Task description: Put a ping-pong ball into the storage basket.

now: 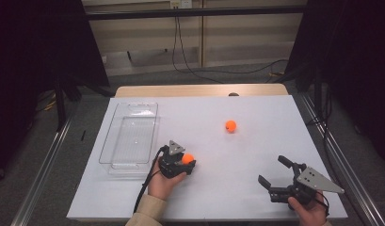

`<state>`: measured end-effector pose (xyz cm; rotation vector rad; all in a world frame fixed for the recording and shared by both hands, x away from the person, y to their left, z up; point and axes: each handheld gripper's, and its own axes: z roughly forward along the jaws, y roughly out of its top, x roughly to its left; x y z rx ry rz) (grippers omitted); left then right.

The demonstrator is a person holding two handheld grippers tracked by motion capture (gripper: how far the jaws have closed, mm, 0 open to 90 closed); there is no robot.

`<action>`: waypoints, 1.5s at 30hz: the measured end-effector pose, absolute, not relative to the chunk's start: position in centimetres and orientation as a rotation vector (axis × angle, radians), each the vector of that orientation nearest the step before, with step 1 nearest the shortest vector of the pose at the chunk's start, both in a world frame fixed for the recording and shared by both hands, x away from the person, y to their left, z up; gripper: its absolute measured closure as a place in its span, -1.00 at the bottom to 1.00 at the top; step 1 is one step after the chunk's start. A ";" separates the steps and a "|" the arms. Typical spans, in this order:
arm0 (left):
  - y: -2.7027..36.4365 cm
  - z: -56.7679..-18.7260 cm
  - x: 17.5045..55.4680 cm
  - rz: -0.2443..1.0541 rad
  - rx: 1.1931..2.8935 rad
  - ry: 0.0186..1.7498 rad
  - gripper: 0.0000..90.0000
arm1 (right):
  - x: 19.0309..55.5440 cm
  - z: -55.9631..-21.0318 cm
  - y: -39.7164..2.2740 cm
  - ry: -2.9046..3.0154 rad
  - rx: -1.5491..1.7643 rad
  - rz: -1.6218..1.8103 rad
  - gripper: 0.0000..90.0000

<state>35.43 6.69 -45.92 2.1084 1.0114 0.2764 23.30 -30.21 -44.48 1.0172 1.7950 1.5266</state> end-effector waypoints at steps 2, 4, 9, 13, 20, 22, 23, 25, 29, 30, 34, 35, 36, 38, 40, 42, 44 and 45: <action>6.7 -45.9 35.4 0.273 2.105 1.015 0.00 | 23.3 -44.5 -30.2 1.794 1.016 1.527 -0.97; 6.7 -45.9 35.4 0.272 2.107 1.014 0.00 | 23.3 -44.5 -30.2 1.791 1.019 1.530 -0.97; 6.7 -45.9 35.5 0.270 2.102 1.017 0.02 | 23.3 -44.5 -30.2 1.790 1.018 1.530 -0.97; 6.7 -45.9 35.4 0.264 2.104 1.016 0.05 | 23.3 -44.5 -30.3 1.791 1.016 1.530 -0.97; 6.7 -45.8 35.4 0.256 2.102 1.020 0.12 | 23.3 -44.5 -30.2 1.789 1.018 1.532 -0.97; 6.7 -45.8 35.4 0.254 2.101 1.020 0.12 | 23.3 -44.5 -30.3 1.791 1.014 1.530 -0.97; 6.7 -45.8 35.4 0.254 2.102 1.020 0.12 | 23.3 -44.5 -30.3 1.791 1.014 1.530 -0.97; 6.8 -45.8 35.4 0.253 2.102 1.021 0.12 | 23.3 -44.4 -30.2 1.789 1.017 1.533 -0.97; 6.7 -45.8 35.4 0.248 2.101 1.024 0.13 | 23.3 -44.4 -30.2 1.791 1.013 1.531 -0.97; 6.8 -45.8 35.4 0.248 2.102 1.022 0.13 | 23.3 -44.4 -30.3 1.792 1.013 1.531 -0.97; 6.8 -45.7 35.3 0.246 2.092 1.023 0.13 | 23.3 -44.4 -30.3 1.786 1.015 1.533 -0.97; 6.8 -45.7 35.3 0.242 2.086 1.026 0.13 | 23.3 -44.4 -30.3 1.786 1.015 1.532 -0.97; 6.8 -45.6 35.3 0.243 2.085 1.026 0.13 | 23.3 -44.4 -30.3 1.788 1.015 1.531 -0.97; 6.9 -45.5 35.3 0.242 2.079 1.028 0.13 | 23.3 -44.4 -30.2 1.789 1.015 1.533 -0.97; 7.1 -45.4 35.4 0.240 2.078 1.026 0.13 | 23.3 -44.4 -30.2 1.790 1.018 1.533 -0.97; 7.1 -45.3 35.3 0.235 2.066 1.033 0.13 | 23.2 -44.4 -30.2 1.788 1.018 1.534 -0.97; 7.1 -45.3 35.3 0.232 2.059 1.040 0.13 | 23.3 -44.4 -30.2 1.788 1.017 1.533 -0.97; 7.2 -45.2 35.3 0.231 2.059 1.041 0.13 | 23.3 -44.4 -30.2 1.789 1.017 1.532 -0.97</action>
